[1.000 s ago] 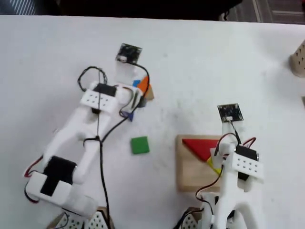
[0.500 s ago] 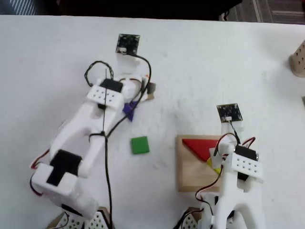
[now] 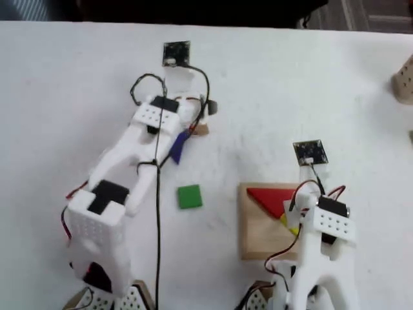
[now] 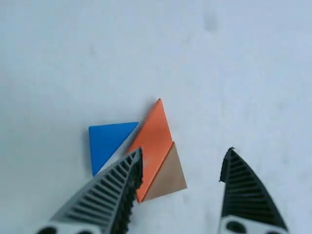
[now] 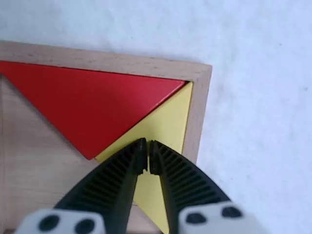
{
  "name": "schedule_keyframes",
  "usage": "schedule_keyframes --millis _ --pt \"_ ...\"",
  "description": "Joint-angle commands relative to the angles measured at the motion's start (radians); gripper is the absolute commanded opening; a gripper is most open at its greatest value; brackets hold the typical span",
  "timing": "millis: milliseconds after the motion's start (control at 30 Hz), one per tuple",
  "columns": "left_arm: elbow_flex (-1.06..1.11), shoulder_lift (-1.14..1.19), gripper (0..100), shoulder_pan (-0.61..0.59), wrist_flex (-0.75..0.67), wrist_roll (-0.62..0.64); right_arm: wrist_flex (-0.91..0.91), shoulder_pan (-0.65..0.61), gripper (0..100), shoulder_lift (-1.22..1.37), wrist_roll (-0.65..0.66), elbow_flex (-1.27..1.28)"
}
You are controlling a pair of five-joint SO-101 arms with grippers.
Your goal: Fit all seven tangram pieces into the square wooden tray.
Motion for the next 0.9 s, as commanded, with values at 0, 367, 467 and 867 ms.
schedule_keyframes --millis 0,367,467,867 --pt "-0.104 -0.024 20 -0.004 0.121 -0.005 -0.005 -0.013 1.8 -0.018 0.012 0.002" --pt "-0.049 -0.386 12 -0.082 0.451 -0.298 -0.010 -0.028 1.8 -0.016 0.012 0.003" --pt "0.086 -0.461 12 -0.113 0.295 -0.324 -0.010 -0.027 1.8 -0.016 0.012 0.003" --pt "0.040 -0.191 4 -0.269 -0.052 -0.160 -0.005 -0.027 1.8 -0.021 0.011 0.009"
